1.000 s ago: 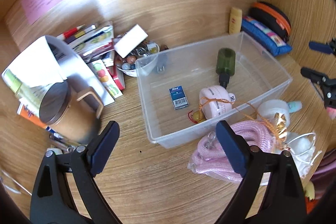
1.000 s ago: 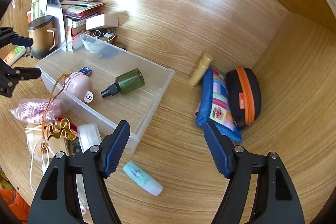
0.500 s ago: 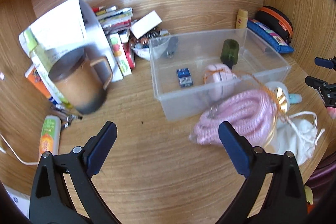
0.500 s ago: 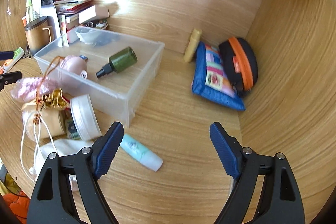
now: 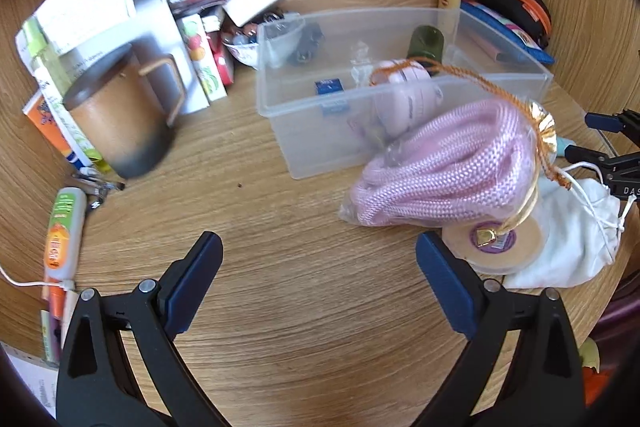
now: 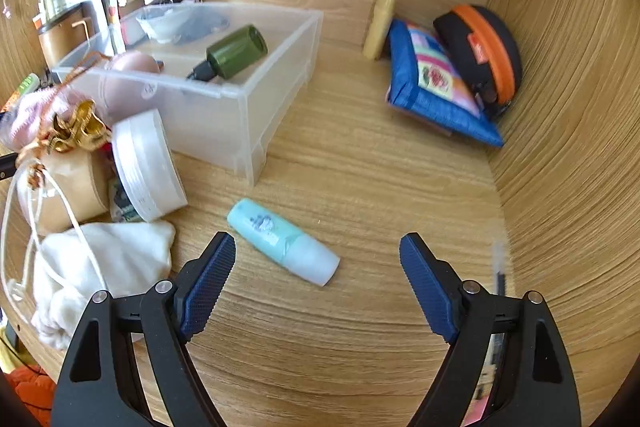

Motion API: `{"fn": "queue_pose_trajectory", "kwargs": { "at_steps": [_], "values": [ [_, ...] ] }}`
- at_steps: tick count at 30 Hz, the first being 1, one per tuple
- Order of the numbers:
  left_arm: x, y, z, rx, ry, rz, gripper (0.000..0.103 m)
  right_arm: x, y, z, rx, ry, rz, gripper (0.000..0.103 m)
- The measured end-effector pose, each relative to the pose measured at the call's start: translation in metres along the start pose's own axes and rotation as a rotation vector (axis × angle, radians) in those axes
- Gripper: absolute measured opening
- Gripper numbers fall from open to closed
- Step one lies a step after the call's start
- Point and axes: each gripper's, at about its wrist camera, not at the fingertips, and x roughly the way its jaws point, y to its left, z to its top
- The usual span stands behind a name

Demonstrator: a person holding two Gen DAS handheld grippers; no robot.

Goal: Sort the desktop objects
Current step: 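Withdraw both grippers from the clear box toward the remaining items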

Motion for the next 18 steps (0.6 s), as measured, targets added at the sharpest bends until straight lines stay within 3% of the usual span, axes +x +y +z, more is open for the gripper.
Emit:
{"fn": "queue_pose_trajectory", "kwargs": {
  "at_steps": [13,18],
  "values": [
    [0.011,-0.002,0.019,-0.035,-0.038,-0.044,0.098,0.017,-0.002,0.002,-0.010,0.037,-0.003,0.082],
    [0.015,-0.003,0.026,-0.040,-0.059,-0.106,0.098,0.020,-0.002,0.005,-0.014,0.048,0.032,0.082]
  ]
}}
